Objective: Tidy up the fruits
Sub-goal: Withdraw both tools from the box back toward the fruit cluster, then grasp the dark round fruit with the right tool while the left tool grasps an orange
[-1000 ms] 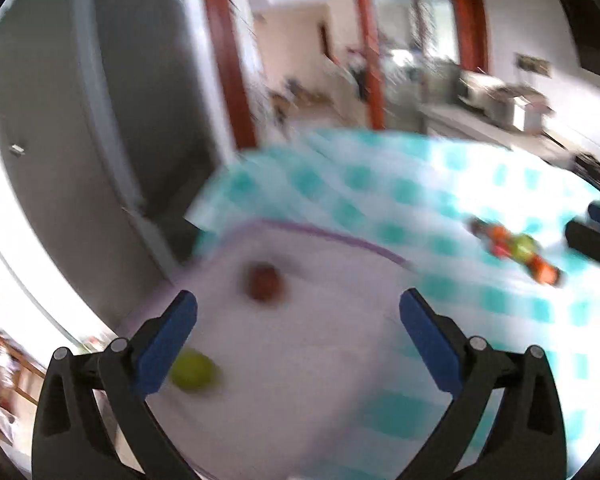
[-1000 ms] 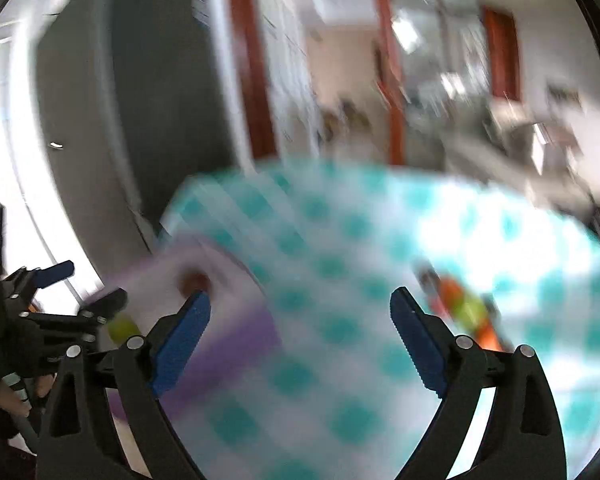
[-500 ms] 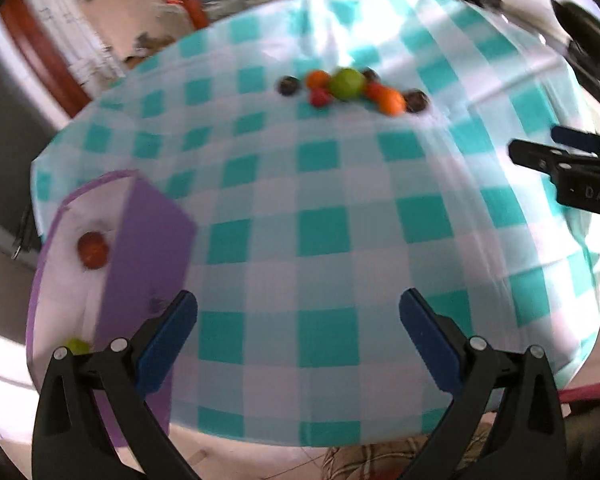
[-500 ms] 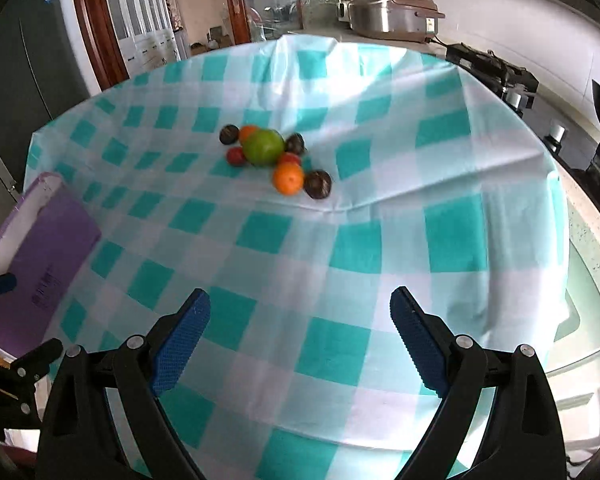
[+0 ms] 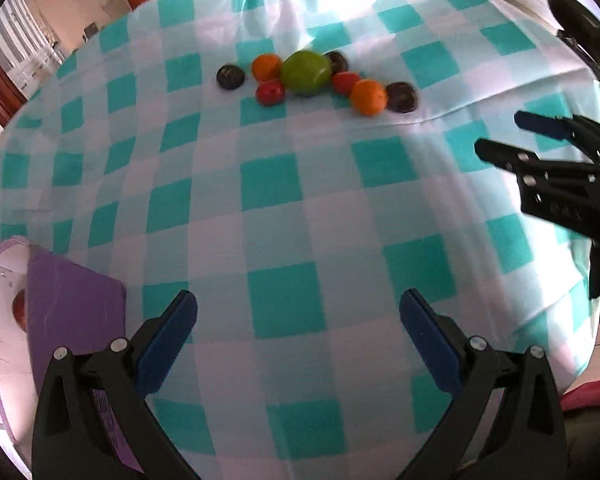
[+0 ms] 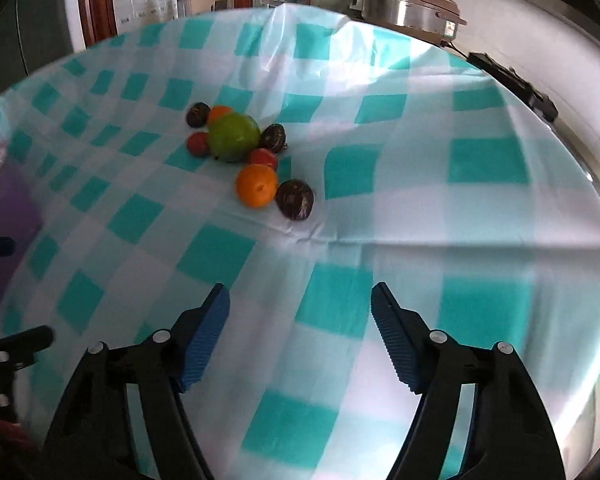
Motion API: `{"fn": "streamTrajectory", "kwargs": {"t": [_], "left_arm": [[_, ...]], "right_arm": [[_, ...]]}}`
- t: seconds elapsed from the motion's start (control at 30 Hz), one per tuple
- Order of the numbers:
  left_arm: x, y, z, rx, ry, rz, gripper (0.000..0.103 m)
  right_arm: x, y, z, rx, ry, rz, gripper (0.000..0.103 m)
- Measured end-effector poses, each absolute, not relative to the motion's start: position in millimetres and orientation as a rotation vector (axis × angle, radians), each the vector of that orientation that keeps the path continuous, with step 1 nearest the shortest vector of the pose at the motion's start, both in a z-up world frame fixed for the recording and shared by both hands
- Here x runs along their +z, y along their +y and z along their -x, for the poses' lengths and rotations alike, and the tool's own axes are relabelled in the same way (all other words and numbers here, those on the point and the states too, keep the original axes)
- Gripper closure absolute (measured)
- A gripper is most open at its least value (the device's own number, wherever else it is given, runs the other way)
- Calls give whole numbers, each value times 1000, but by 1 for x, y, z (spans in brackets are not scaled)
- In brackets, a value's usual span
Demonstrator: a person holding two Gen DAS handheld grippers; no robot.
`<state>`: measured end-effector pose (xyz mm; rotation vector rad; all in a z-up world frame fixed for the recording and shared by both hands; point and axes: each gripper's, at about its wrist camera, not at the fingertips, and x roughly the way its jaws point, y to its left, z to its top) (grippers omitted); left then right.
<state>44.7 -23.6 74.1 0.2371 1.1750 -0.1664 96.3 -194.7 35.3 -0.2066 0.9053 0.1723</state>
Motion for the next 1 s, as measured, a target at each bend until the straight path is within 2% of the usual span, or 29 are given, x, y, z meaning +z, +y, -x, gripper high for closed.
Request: {"fn": "streamTrajectory", "kwargs": {"t": [0.13, 0.3, 0.43, 0.6, 1.0], "left_arm": [[54, 0, -56, -140, 1215, -202, 2], [47, 14, -75, -135, 1149, -132, 2], [42, 8, -98, -156, 1098, -131, 2], [38, -2, -132, -203, 1072, -109, 2], [28, -57, -199, -408, 1081, 40, 2]], "right_arm": [[15, -176, -126, 124, 898, 289, 39], [-5, -160, -163, 82, 889, 334, 49], [-13, -157, -183, 81, 877, 340, 53], [-20, -158, -201, 99, 889, 328, 67], [-11, -191, -147, -26, 966, 107, 68]]}}
